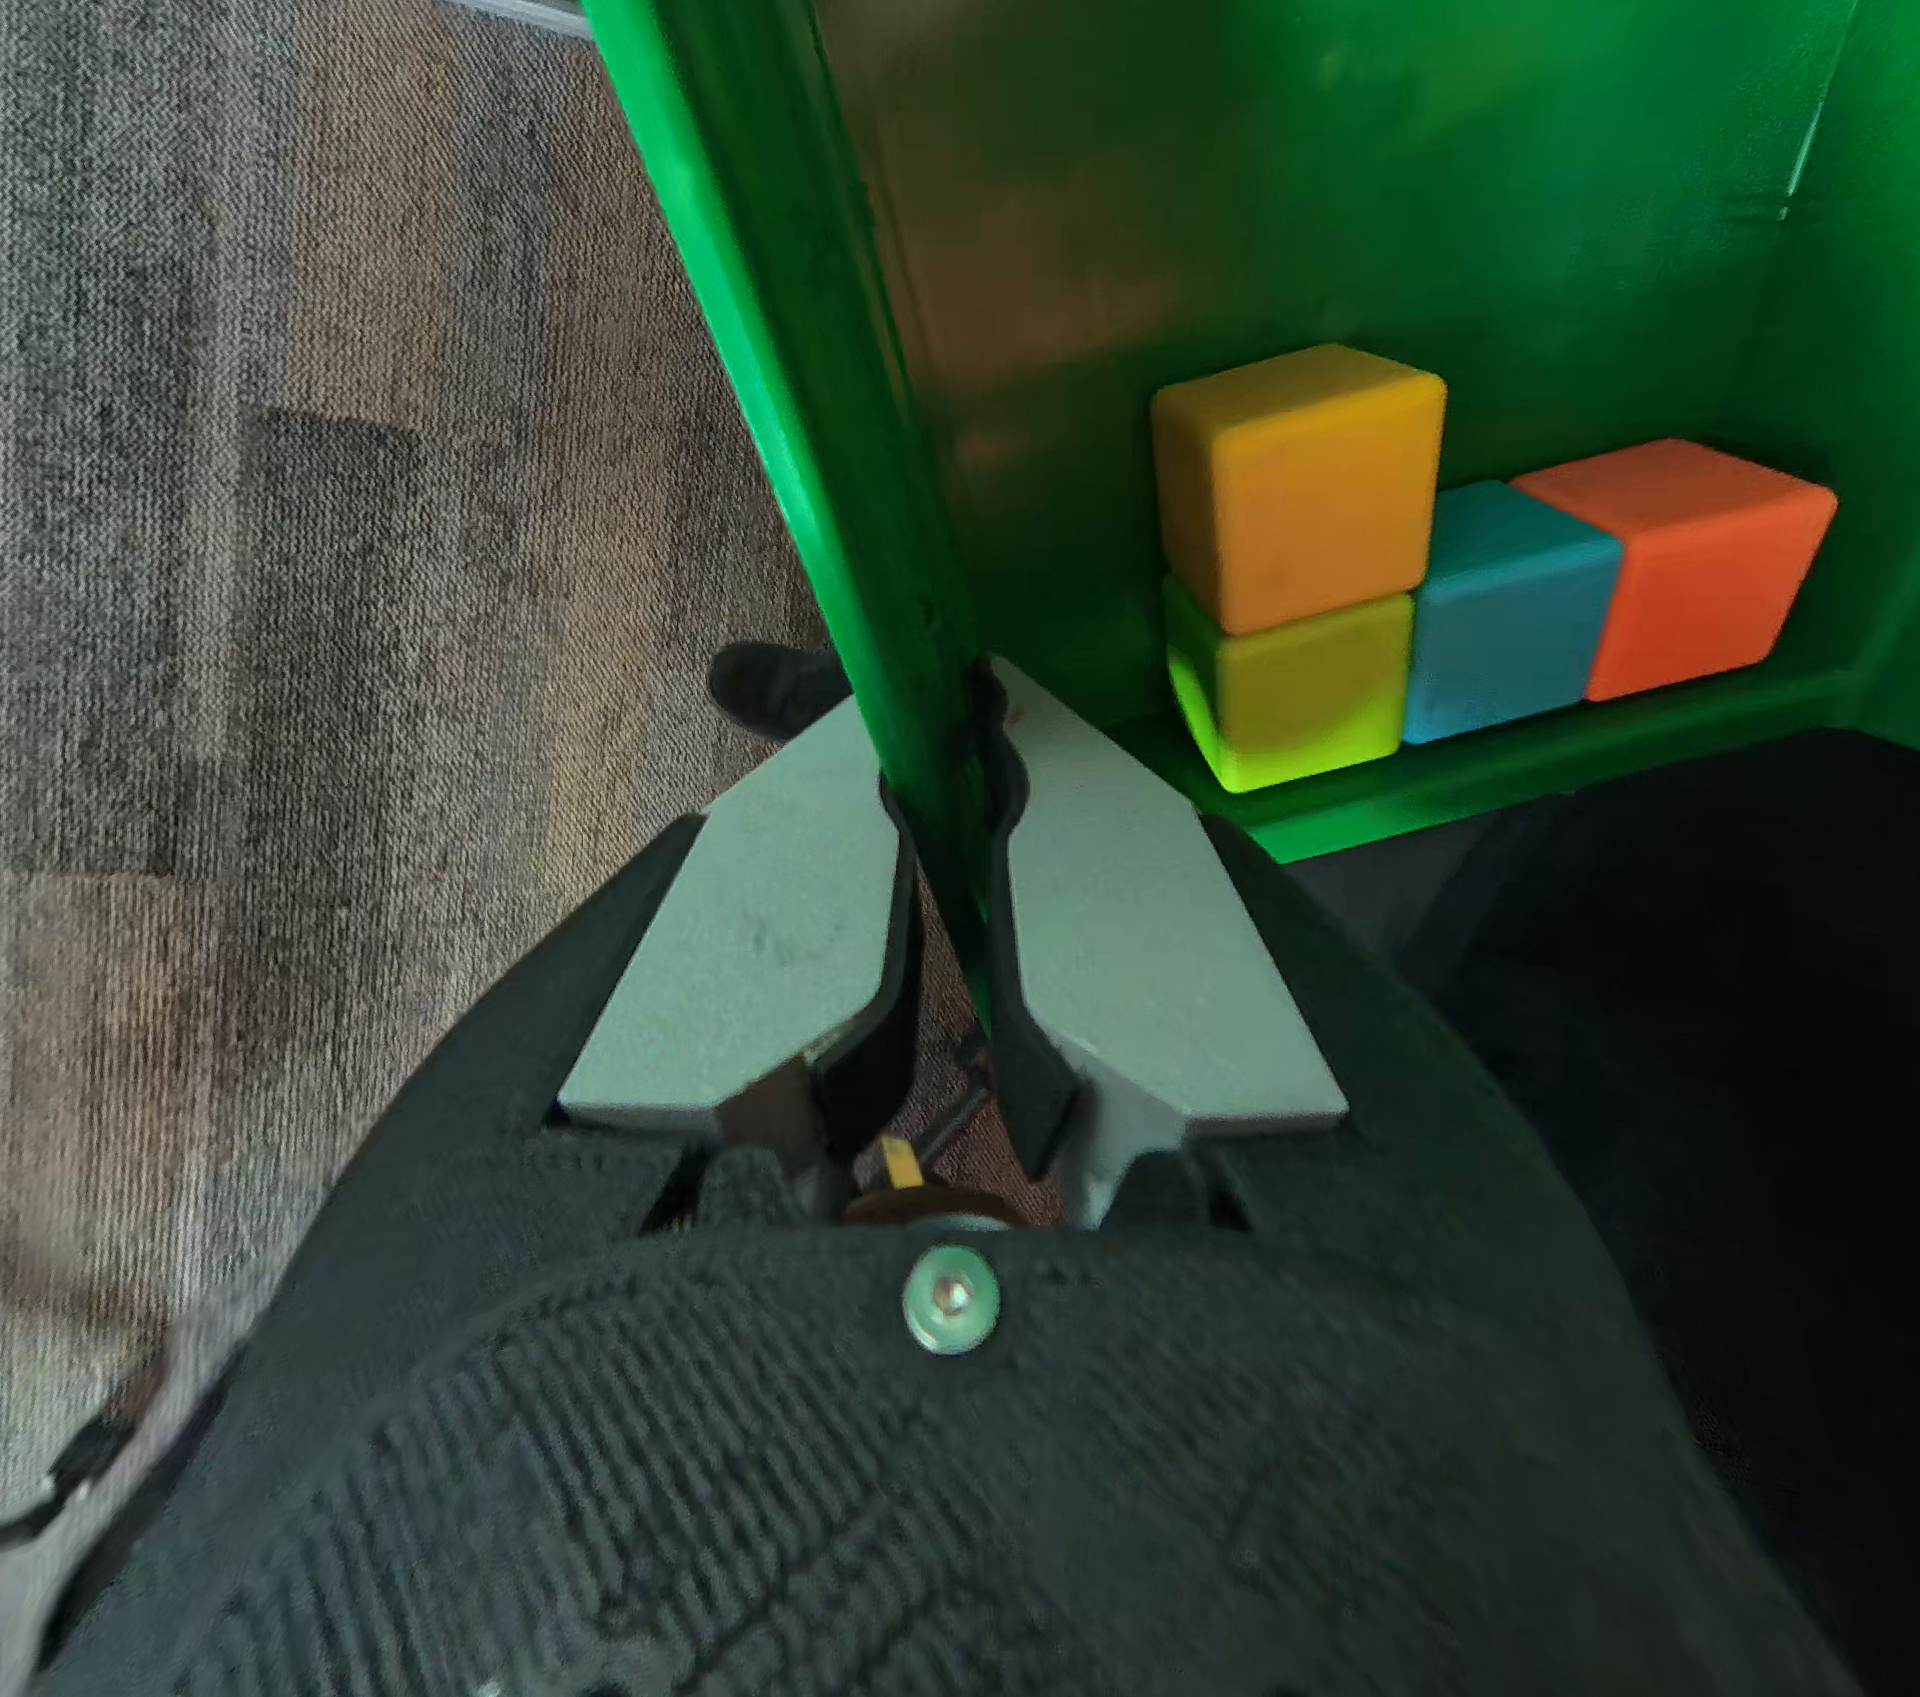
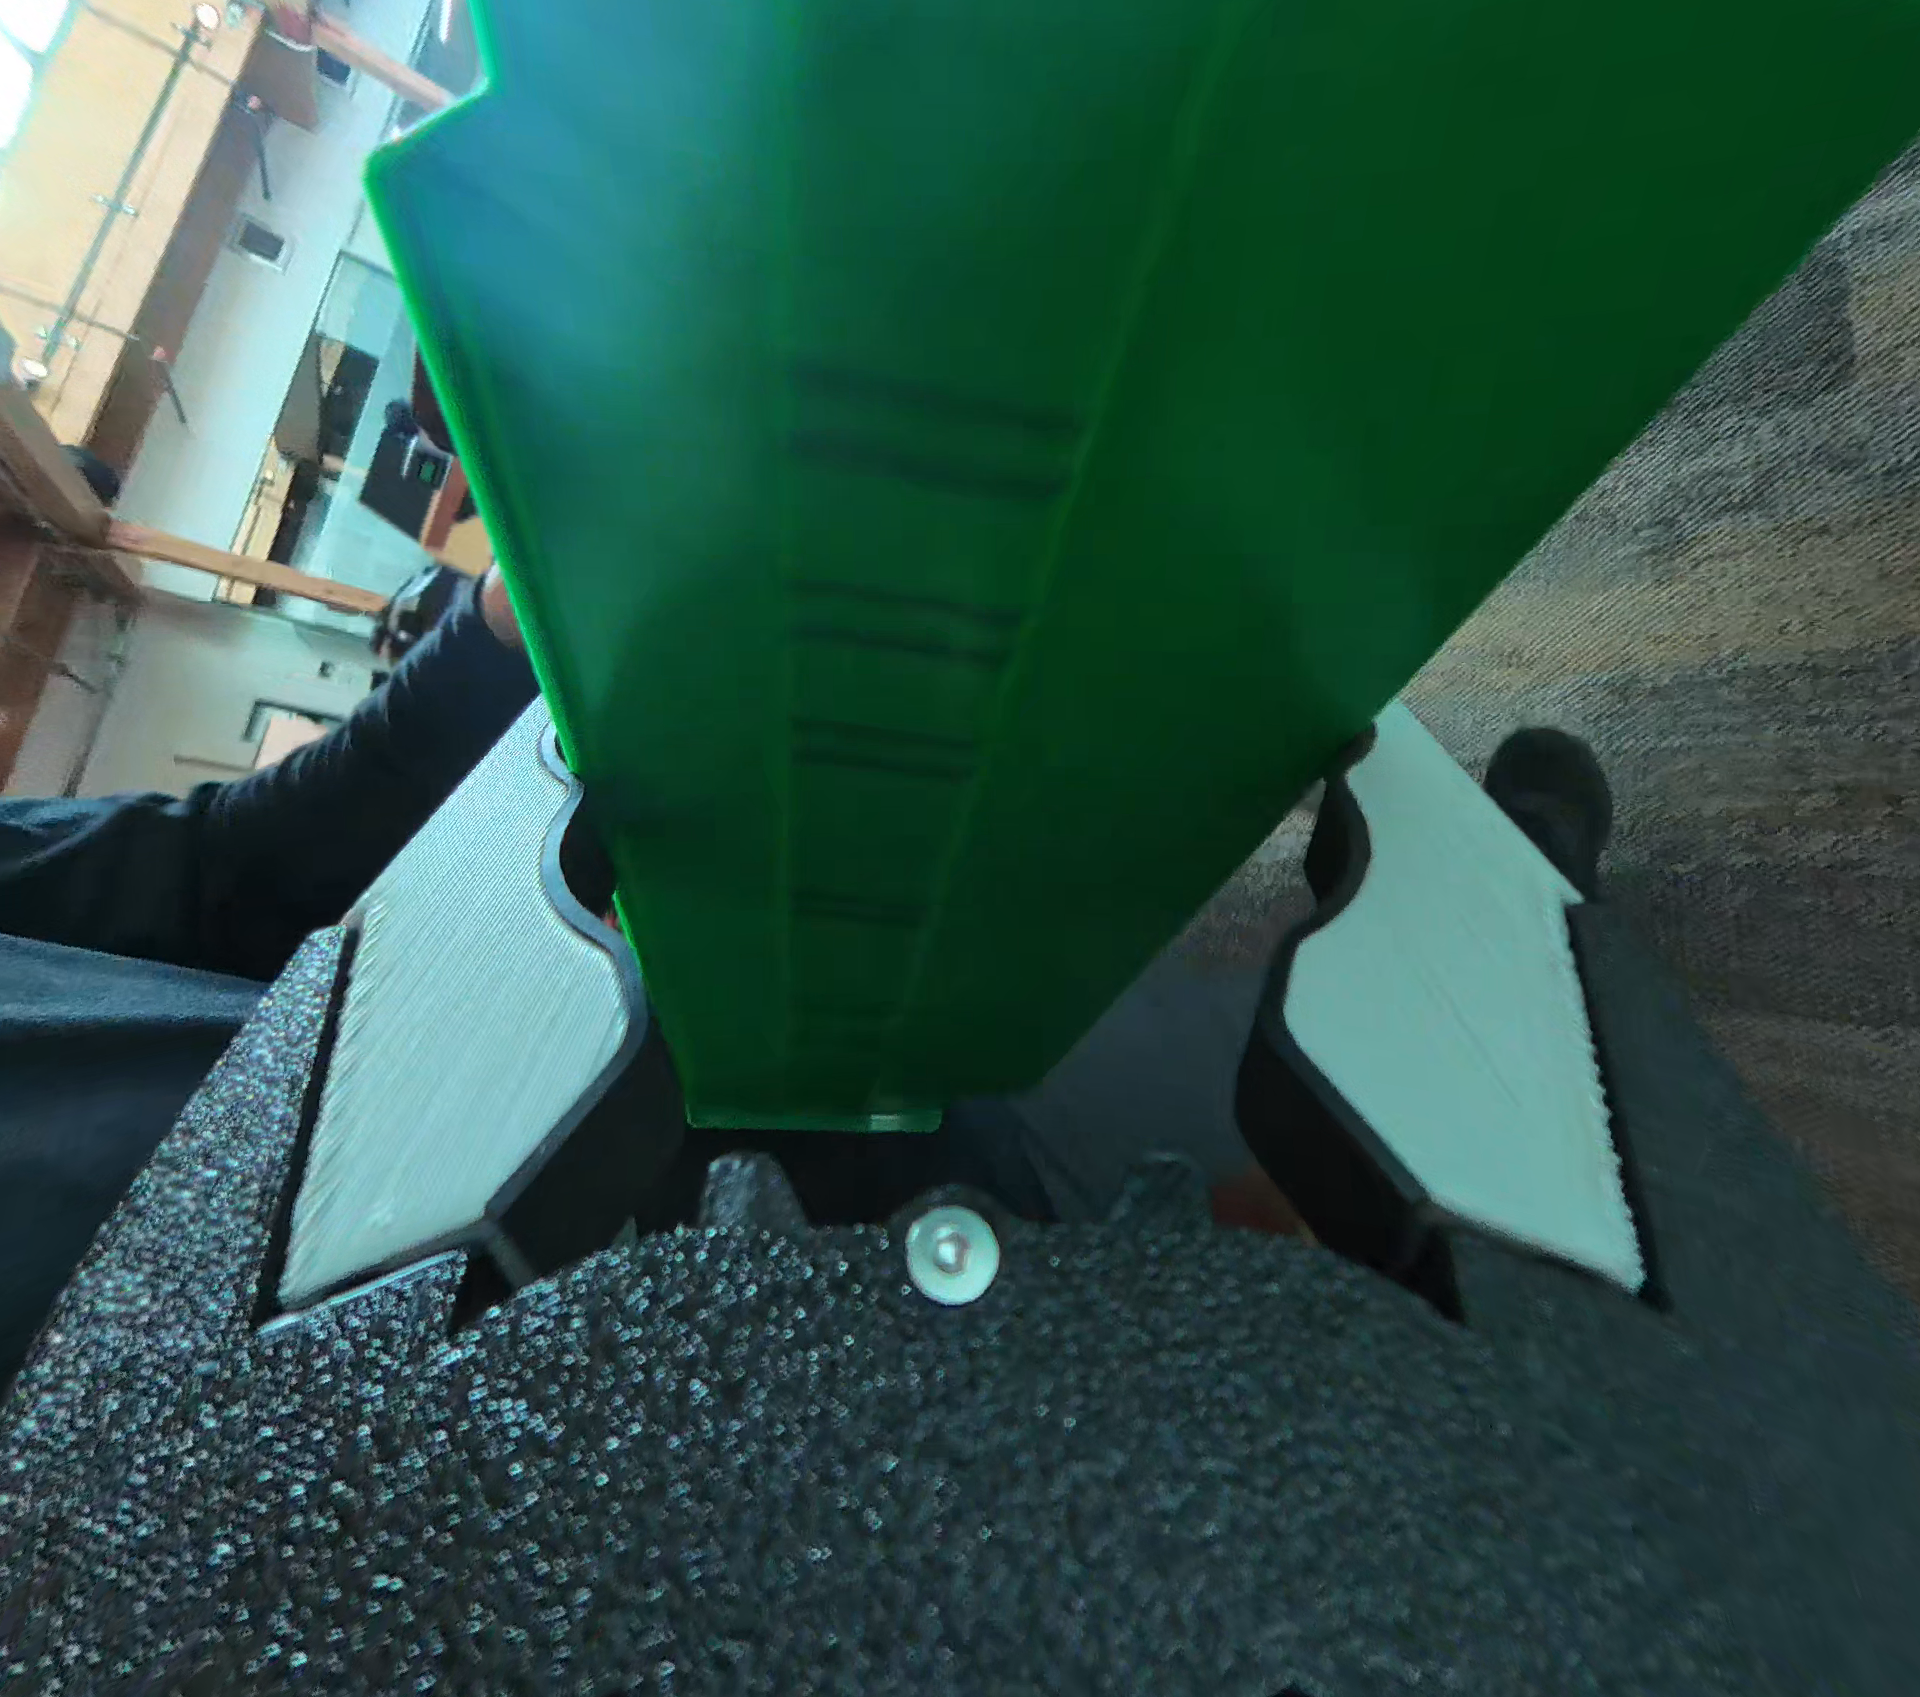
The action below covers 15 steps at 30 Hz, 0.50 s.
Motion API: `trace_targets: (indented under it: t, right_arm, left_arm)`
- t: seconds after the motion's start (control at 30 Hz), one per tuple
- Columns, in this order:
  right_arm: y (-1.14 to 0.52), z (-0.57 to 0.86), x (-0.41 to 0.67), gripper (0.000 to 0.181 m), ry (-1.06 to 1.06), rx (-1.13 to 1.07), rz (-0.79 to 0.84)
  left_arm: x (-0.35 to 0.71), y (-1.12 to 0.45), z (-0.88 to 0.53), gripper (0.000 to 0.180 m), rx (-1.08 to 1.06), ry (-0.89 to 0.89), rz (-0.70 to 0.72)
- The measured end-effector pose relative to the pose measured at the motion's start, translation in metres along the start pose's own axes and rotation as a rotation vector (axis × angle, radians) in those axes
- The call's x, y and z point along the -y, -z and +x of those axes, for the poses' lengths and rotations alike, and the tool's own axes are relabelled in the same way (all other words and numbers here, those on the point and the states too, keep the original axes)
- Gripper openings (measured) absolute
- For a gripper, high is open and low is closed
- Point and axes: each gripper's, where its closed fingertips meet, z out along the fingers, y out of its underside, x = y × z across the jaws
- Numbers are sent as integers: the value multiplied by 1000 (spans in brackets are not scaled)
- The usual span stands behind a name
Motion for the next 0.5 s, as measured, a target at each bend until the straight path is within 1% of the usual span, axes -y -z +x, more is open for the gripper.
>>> trace_targets:
  t: [0.1, 0.17, 0.27, 0.33, 0.5]
  right_arm:
    - [-48, 46, 78, 136, -107, -28, 55]
    - [-82, 67, 128, 136, -156, -13, 56]
    - [-145, 85, 203, 136, -162, 38, -14]
    - [-194, 98, 258, 136, -151, 67, -23]
    - [-344, 147, 391, 136, -105, 161, -74]
  left_arm:
    - [49, -16, -87, 2, -74, 13, -27]
    - [81, -10, -149, 2, -67, -7, -37]
    - [116, 9, -247, 3, -33, -5, -79]
    - [135, 20, -315, 3, -10, 13, -95]
    - [162, 28, -503, 3, 55, 138, -104]
